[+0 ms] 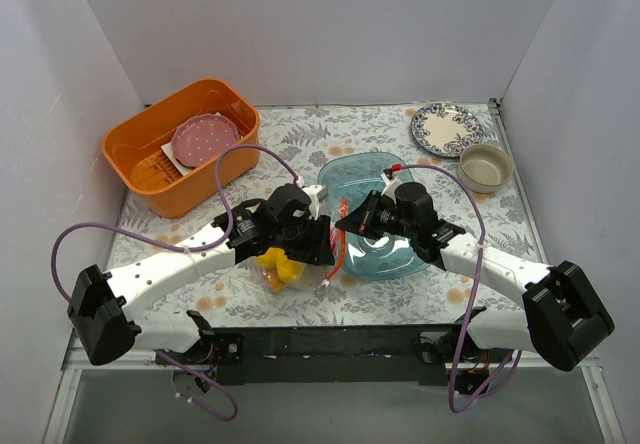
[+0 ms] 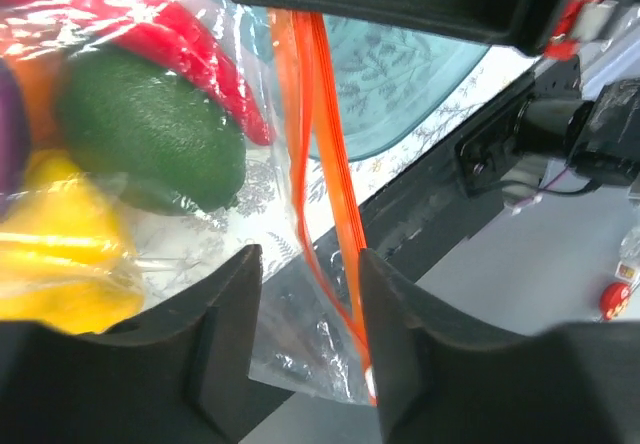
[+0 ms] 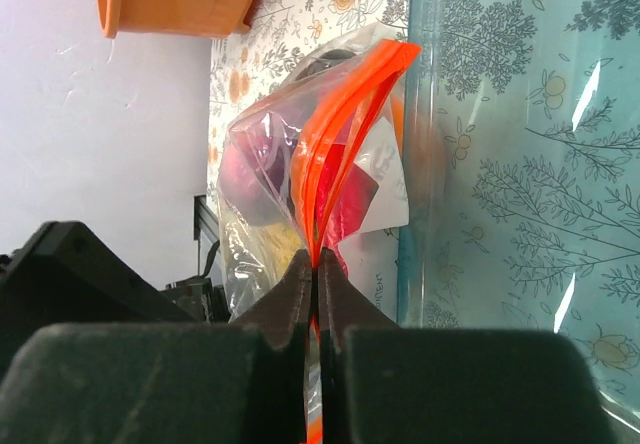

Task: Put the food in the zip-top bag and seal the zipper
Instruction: Adjust the zipper food storage bag at the center of the board.

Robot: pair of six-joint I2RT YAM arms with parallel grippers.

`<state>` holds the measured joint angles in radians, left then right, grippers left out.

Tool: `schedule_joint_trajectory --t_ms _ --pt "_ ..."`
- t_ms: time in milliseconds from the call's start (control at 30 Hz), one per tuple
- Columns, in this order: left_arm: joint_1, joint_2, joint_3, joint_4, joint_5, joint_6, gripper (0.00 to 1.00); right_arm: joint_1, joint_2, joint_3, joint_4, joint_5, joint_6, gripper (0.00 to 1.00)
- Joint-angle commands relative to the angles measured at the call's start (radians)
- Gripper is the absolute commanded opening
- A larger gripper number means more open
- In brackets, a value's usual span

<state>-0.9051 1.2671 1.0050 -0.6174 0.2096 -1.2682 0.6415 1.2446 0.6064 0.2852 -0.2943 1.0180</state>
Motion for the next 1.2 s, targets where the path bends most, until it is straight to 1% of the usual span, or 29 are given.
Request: schedule_joint_trajectory --t_ms 0,33,67,167,300,367,400,500,533,600,633,700,767,933,1000,1133,1167 --pt "0.000 -0.090 0.086 -0.064 -0.134 -0.028 0.51 -0.006 -0.025 0.043 -0.003 0.049 -0.012 0.02" --pt "0.000 -0.106 0.089 -0.080 -0.153 -0.039 0.58 -0.008 -0.033 0.039 -0.003 0.053 -0.016 0.02" --pt "0.000 -0.145 0.087 -0.087 -0.170 -0.052 0.61 -0.009 -0.033 0.036 -0.006 0.055 -0.016 0.02" --pt "0.002 -0.213 0.072 -0.111 -0.229 -0.091 0.66 -0.016 -0.034 0.026 -0.009 0.058 -0.019 0.02" --pt "0.000 -0.280 0.008 -0.120 -0.222 -0.155 0.67 -0.022 -0.031 0.021 -0.012 0.058 -0.019 0.02" --pt "-0.002 -0.308 -0.058 -0.102 -0.165 -0.198 0.66 -0.023 -0.031 0.023 -0.012 0.060 -0.022 0.02" --pt "0.000 -0.342 -0.084 -0.091 -0.148 -0.254 0.66 -0.025 -0.031 0.023 -0.014 0.061 -0.025 0.02" --pt "-0.002 -0.421 -0.181 -0.042 -0.110 -0.356 0.66 -0.028 -0.030 0.033 -0.032 0.067 -0.038 0.02" --pt "-0.002 -0.439 -0.203 -0.015 -0.102 -0.425 0.66 -0.029 -0.031 0.035 -0.040 0.069 -0.041 0.02" --pt "-0.002 -0.469 -0.282 0.022 -0.066 -0.500 0.66 -0.031 -0.031 0.039 -0.044 0.072 -0.047 0.02" --pt "0.000 -0.494 -0.313 0.072 -0.044 -0.564 0.66 -0.031 -0.033 0.039 -0.046 0.072 -0.048 0.02" --pt "-0.002 -0.512 -0.389 0.128 0.008 -0.617 0.66 -0.032 -0.031 0.044 -0.057 0.075 -0.052 0.02" --pt "-0.009 -0.540 -0.427 0.205 0.020 -0.686 0.66 -0.034 -0.031 0.047 -0.063 0.075 -0.058 0.02" --pt "-0.018 -0.577 -0.520 0.353 0.014 -0.767 0.68 -0.036 -0.033 0.043 -0.069 0.080 -0.058 0.02" --pt "-0.025 -0.563 -0.534 0.381 0.016 -0.798 0.68 -0.037 -0.034 0.043 -0.070 0.078 -0.059 0.02" --pt "-0.046 -0.540 -0.583 0.504 0.016 -0.852 0.68 -0.036 -0.036 0.038 -0.069 0.078 -0.058 0.02" --pt "-0.052 -0.534 -0.592 0.513 0.013 -0.859 0.68 -0.037 -0.037 0.039 -0.069 0.078 -0.058 0.02"
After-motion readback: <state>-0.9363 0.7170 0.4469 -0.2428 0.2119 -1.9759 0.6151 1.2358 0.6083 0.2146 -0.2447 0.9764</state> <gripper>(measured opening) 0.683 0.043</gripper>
